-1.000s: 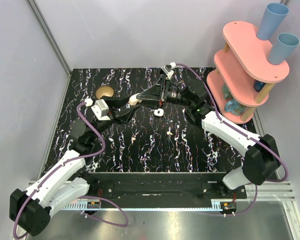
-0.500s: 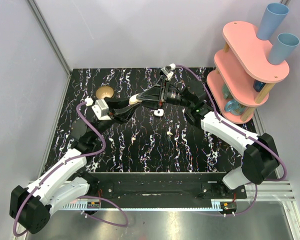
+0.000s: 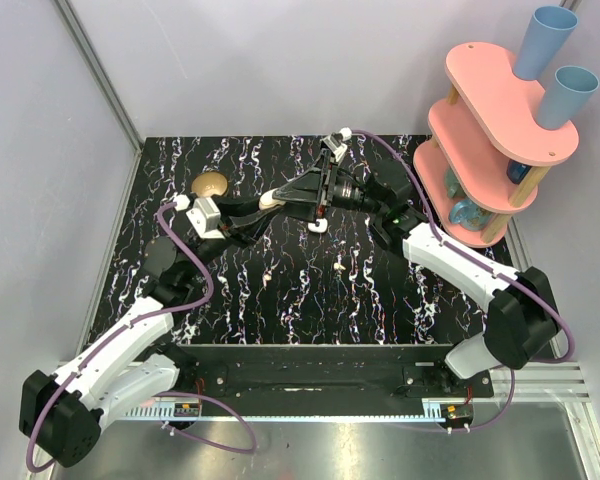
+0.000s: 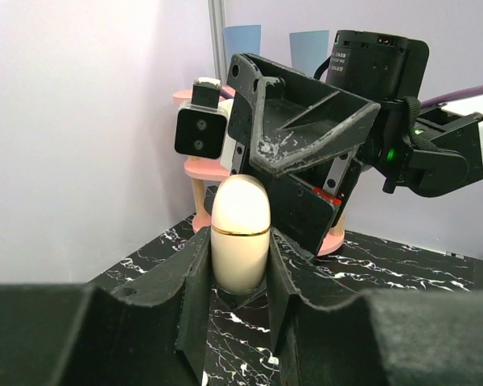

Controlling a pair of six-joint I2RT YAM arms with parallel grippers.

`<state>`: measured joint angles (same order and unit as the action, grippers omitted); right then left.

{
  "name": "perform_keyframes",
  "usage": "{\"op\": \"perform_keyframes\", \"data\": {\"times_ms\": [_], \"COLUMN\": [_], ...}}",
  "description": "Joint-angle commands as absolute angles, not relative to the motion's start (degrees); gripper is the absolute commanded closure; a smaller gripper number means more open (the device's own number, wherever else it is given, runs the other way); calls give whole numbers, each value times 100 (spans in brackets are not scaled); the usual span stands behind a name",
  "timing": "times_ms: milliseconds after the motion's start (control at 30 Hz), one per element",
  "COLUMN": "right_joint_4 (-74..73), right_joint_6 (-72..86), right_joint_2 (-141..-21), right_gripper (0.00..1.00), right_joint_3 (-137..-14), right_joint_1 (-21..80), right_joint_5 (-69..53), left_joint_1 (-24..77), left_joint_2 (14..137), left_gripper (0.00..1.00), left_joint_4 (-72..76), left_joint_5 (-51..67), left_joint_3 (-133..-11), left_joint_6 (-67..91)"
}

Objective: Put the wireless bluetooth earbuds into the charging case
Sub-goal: Pass from the right arm to the left, then open the charging case.

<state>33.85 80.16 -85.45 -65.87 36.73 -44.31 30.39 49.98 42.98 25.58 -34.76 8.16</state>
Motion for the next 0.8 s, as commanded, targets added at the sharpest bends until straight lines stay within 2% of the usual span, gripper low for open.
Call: {"op": "perform_keyframes", "data": {"times_ms": [0, 33, 167, 300, 400, 767], "right_joint_4": [2849, 2621, 692, 71, -526, -976], "right_joint_6": [7253, 6790, 5180, 3608, 2956, 2777], "right_joint_2": [-8148, -8078, -7464, -6953, -6803, -6970], "right_gripper": [12, 8, 4, 3, 4, 6], "right_joint_3": [-6714, -6758, -7048, -7137, -7285, -7550], "right_joint_1": [3578, 3551, 3489, 3489, 3498, 3507], "right_joint_5": [-4193, -4123, -3046, -2418, -2162, -2303], "left_joint_1": [3059, 3059, 3050, 2989, 2971, 2971], "left_joint_2": [4948, 4922, 4869, 5062, 5202, 5572], "left_gripper": [100, 100, 100, 100, 100, 100], "left_joint_4": [4430, 4395, 3633, 3050, 3356, 4333], "left_joint_5": [2382, 2382, 2285, 2390, 2619, 3392], "left_joint_3": [-3656, -3648, -3866, -4157, -4166, -4219], "left_joint_6": [800, 800, 949, 1256, 1607, 2109]}}
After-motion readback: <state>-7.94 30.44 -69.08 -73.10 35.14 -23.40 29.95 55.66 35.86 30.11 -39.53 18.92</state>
